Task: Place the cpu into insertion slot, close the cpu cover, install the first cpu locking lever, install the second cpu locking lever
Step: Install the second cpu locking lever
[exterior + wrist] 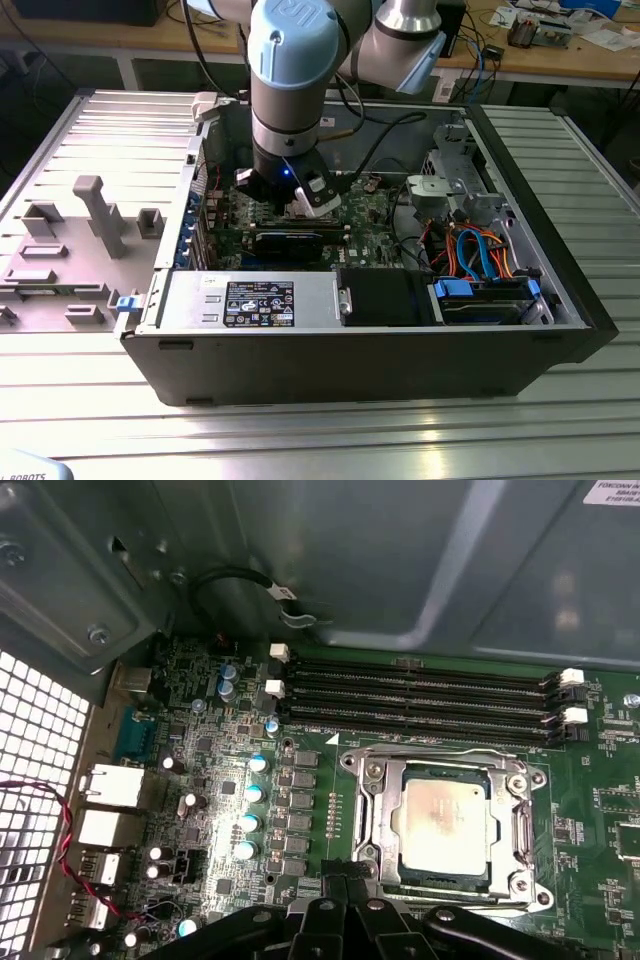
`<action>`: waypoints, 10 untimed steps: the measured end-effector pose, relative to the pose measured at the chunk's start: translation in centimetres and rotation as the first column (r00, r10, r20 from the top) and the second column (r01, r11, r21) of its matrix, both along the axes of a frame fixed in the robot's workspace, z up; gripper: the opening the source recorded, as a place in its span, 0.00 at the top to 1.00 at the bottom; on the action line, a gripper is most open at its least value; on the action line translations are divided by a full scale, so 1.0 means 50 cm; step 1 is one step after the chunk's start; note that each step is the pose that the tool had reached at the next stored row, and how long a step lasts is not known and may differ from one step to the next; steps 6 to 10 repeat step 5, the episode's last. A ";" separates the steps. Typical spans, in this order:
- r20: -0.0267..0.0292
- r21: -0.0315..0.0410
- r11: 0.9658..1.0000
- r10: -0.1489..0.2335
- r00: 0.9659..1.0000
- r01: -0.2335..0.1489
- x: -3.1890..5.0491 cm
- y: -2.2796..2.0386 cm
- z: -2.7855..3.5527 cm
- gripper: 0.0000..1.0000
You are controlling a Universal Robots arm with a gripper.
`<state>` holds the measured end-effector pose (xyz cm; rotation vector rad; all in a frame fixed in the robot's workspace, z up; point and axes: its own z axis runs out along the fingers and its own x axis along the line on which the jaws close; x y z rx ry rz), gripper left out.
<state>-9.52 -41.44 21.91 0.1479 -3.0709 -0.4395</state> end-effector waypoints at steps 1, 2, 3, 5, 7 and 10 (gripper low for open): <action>0.000 0.000 1.000 0.000 1.000 0.000 0.000 -0.0001 0.000 0.89; 0.000 0.000 1.000 0.000 1.000 0.000 0.000 -0.0001 0.000 0.89; 0.000 0.000 1.000 0.000 1.000 0.000 0.000 -0.0001 0.001 0.89; 0.000 0.000 1.000 0.000 1.000 0.000 0.000 -0.0001 0.001 0.89; 0.000 0.000 1.000 0.000 1.000 0.000 0.000 -0.0001 0.001 0.89; 0.000 0.000 1.000 0.000 1.000 0.000 0.000 -0.0001 0.001 0.89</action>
